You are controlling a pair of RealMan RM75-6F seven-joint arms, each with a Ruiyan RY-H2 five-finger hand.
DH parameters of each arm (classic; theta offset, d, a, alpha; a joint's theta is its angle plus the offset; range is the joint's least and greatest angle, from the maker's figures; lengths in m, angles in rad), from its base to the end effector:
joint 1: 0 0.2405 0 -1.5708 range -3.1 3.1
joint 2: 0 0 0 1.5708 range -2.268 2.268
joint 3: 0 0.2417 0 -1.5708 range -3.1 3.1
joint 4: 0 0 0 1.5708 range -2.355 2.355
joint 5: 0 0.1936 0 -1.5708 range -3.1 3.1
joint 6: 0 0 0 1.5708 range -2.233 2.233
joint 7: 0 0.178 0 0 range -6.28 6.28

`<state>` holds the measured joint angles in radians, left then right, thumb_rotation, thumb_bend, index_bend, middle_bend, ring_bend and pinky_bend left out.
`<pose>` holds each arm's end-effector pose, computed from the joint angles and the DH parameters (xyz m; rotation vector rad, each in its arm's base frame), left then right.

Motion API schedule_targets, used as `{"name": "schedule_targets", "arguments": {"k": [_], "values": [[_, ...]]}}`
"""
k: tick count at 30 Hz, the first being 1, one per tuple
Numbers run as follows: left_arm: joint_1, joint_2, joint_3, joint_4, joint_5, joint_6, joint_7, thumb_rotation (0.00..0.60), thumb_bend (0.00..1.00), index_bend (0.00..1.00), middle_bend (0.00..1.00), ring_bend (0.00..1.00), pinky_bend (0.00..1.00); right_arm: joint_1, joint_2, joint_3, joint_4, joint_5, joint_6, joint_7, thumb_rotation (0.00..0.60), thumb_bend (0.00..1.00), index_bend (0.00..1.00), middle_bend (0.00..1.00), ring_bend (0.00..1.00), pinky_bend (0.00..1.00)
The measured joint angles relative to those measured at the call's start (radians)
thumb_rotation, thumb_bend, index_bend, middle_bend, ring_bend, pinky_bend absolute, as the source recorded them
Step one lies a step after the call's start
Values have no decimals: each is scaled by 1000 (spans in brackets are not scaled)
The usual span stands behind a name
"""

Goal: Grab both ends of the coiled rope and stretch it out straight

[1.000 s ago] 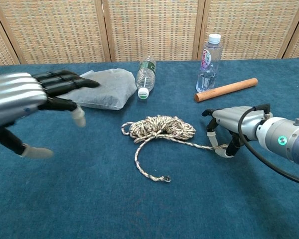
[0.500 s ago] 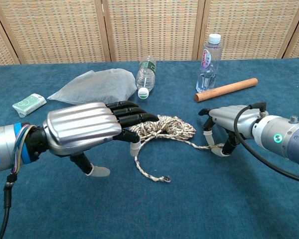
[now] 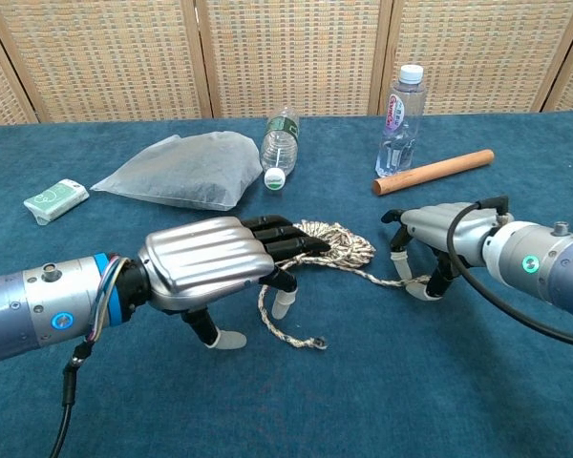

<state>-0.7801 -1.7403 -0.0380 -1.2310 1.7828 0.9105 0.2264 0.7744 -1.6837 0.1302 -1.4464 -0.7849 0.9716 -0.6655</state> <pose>-0.0813 0.2894 -0.0983 -2.4202 -0.3367 -1.0142 -0.1524 -0.3438 -0.0638 1.8802 -1.0003 0.6202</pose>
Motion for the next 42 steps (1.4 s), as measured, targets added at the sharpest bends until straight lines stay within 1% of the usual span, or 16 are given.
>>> {"name": "schedule_targets", "arguments": {"k": [17,32,42], "values": [[-55,-91,-9,60,-77,-48,27,600,265,498,0,0,0,5,-5,-3,22,0,-20,24,600,434,621,0,0,0],[-75,-115,0,78,-117,-52,47,600,353,535,0,0,0,10,-7,-6,33,4,-31,35,600,434,621,0,0,0],[-81,-120,7,83,-141,-48,55,600,379,550,0,0,0,11,5,-6,24,3,-30,40,600,434,621,0,0,0]]}}
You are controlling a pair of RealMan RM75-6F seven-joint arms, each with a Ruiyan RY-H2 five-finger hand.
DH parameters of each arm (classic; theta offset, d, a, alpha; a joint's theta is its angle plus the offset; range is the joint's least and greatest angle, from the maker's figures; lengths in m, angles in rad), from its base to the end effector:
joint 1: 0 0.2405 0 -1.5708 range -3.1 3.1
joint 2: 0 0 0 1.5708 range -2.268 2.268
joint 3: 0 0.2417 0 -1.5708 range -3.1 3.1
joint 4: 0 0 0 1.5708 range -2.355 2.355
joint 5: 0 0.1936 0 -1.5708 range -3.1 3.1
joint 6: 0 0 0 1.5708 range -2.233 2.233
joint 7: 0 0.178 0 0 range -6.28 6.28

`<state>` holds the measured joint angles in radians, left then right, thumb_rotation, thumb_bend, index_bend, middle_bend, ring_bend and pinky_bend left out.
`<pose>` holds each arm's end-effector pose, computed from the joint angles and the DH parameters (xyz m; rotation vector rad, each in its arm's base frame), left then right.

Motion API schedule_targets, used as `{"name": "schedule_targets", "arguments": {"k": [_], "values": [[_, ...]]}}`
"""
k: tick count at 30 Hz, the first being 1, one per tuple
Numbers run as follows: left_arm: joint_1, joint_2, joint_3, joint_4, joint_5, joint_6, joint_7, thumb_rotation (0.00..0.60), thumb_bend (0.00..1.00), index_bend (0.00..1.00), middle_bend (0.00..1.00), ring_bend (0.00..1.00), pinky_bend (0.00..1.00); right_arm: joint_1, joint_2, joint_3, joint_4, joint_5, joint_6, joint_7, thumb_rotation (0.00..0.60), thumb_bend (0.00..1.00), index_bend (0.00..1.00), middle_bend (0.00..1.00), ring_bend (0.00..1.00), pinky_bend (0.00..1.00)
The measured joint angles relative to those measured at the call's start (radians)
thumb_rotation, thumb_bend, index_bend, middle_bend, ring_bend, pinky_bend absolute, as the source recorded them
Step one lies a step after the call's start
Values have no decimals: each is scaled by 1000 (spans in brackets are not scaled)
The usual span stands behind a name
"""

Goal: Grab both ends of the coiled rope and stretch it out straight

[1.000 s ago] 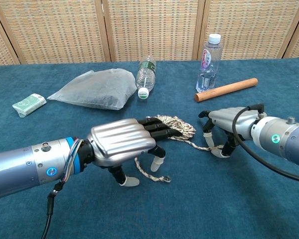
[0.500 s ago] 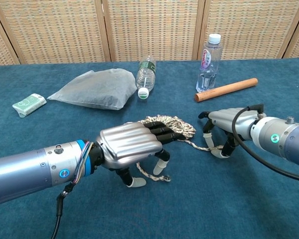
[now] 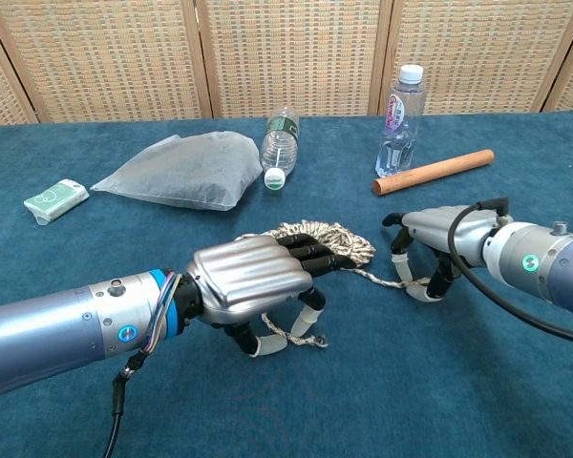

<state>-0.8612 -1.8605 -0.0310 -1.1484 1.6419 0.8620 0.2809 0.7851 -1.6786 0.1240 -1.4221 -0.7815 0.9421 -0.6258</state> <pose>-0.0633 0.2940 -0.1324 -2.4345 -0.3758 -0.9645 -0.1563 -0.3474 -0.0648 1.8840 -1.0247 0.6177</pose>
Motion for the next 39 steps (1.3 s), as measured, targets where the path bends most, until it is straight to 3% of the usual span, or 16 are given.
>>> {"name": "schedule_targets", "arguments": {"k": [23,39], "values": [[3,16,10,-6,-20,44,-8,600,430,757,0,0,0,-4,4,-4,-3,-19,11,18,600,434,636,0,0,0],[104,278,56,-88,-3,210,-126,600,463,806,0,0,0,-39,44,-17,21,-89,60,45,600,441,668,0,0,0]]}}
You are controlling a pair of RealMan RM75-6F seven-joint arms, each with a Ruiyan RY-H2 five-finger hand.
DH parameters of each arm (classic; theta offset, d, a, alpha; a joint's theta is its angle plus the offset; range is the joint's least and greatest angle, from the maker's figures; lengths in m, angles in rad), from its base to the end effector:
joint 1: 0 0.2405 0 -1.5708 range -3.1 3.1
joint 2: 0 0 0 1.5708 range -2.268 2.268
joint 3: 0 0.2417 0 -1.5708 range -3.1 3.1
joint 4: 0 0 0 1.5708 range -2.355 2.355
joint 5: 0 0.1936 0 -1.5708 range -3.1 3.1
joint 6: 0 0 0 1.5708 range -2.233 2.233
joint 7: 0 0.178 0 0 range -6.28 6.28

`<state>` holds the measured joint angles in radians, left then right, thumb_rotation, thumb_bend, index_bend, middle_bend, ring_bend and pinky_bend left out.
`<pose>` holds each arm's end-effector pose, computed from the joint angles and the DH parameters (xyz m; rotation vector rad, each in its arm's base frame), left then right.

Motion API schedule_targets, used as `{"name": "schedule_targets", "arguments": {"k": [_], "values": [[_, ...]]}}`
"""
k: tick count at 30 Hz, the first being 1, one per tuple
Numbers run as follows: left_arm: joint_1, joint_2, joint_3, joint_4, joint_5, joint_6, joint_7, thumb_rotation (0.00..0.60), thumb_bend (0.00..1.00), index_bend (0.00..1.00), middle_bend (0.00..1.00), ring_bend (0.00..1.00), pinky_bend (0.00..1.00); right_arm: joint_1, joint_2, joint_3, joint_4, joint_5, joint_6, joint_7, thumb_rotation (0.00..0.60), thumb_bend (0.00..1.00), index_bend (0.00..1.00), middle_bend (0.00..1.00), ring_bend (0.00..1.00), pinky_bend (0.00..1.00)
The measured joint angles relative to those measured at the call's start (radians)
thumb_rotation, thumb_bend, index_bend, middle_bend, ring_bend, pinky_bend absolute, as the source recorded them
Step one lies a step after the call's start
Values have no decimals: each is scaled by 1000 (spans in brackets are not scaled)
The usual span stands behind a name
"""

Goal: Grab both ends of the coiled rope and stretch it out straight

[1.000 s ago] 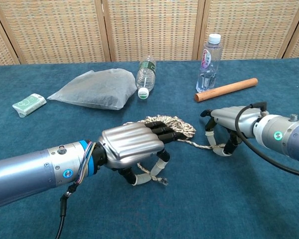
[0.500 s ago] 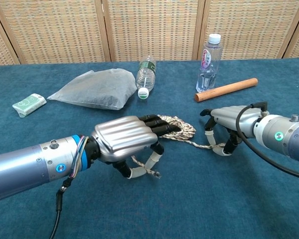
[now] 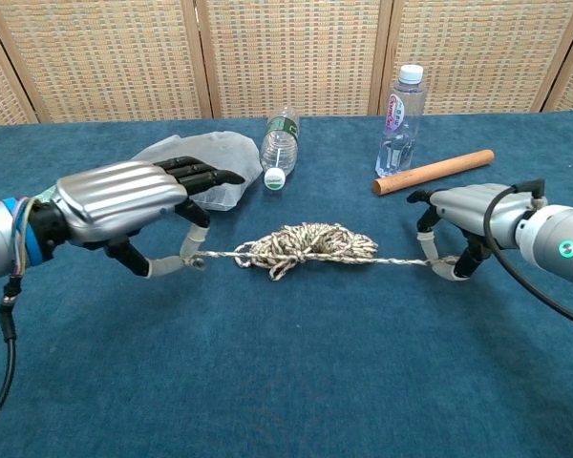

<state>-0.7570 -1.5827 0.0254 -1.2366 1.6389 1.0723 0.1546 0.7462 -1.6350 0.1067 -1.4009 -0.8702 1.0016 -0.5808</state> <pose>-0.1301 0.3281 -0.0340 -2.2132 -0.4467 -0.9841 -0.1739 -0.3550 -0.0390 1.8225 -0.9377 0.6401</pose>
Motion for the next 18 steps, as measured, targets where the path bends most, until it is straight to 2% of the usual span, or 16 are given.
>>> {"name": "schedule_targets", "arguments": {"k": [6,18], "values": [[52,61,15,40,-12,54,-88,600,466,811,0,0,0,-17,25,-4,10,-22,20,5,600,441,668,0,0,0],[126,95,35,240,-36,102,-260,600,475,822,0,0,0,-42,81,-5,44,-10,41,-31,600,441,668,0,0,0]]}}
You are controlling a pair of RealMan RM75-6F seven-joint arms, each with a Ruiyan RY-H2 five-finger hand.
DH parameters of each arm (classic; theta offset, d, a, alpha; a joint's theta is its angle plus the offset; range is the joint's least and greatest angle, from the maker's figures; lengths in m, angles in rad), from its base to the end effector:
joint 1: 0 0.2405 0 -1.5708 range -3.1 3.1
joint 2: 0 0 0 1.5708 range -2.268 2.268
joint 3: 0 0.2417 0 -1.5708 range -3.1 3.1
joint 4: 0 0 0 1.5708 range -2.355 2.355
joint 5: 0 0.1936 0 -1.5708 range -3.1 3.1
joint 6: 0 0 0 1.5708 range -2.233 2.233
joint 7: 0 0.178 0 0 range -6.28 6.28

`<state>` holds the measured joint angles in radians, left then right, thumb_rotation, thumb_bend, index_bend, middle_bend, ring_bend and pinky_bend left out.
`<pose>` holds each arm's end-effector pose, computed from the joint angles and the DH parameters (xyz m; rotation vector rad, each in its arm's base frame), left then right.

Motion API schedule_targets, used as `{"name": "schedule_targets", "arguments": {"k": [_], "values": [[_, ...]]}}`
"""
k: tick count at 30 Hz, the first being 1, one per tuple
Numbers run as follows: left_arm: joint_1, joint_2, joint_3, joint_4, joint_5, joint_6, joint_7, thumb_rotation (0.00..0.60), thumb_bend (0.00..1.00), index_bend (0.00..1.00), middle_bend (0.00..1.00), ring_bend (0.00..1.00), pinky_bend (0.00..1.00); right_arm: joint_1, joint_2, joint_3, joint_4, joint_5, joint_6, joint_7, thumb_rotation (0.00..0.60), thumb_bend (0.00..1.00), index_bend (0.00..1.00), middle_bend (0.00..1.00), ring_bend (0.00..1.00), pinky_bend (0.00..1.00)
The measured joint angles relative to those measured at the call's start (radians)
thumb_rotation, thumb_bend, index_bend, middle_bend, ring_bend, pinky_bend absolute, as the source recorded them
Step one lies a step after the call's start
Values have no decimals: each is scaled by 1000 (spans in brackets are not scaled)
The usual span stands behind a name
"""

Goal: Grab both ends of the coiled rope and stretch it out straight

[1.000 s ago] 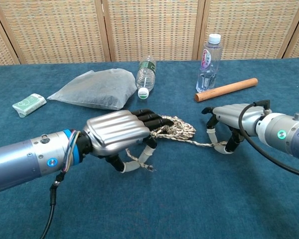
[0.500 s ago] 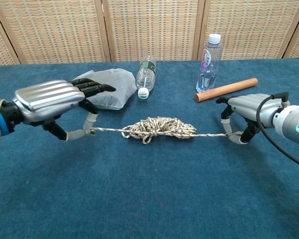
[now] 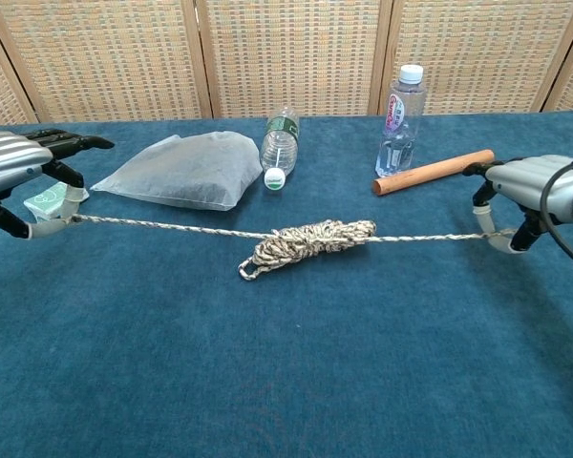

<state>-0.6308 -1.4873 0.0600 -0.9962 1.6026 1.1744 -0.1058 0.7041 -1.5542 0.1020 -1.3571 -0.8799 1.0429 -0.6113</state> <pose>-0.2326 0.3562 0.0405 -1.9842 -0.5769 -0.8694 -0.2128 -0.3696 0.0045 1.7225 -0.8190 0.5481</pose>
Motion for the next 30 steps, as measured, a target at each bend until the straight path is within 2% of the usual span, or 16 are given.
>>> {"name": "schedule_targets", "arguments": {"k": [13,26,27,29,30], "values": [[51,-28,7,211,-9,19,-154,600,481,824,0,0,0,-19,31,-5,49,20,-20,-31,600,441,668,0,0,0],[65,-54,5,273,1,25,-203,600,488,818,0,0,0,-33,29,0,60,11,-23,-38,600,439,667,0,0,0],[65,-54,5,273,2,26,-204,600,477,786,0,0,0,-34,29,1,59,10,-23,-36,600,421,612,0,0,0],[67,-54,5,273,4,28,-206,600,316,516,0,0,0,-35,29,2,56,6,-24,-31,600,284,417,0,0,0],[67,-54,5,273,4,28,-208,600,194,313,0,0,0,-36,30,2,54,4,-24,-27,600,155,244,0,0,0]]}}
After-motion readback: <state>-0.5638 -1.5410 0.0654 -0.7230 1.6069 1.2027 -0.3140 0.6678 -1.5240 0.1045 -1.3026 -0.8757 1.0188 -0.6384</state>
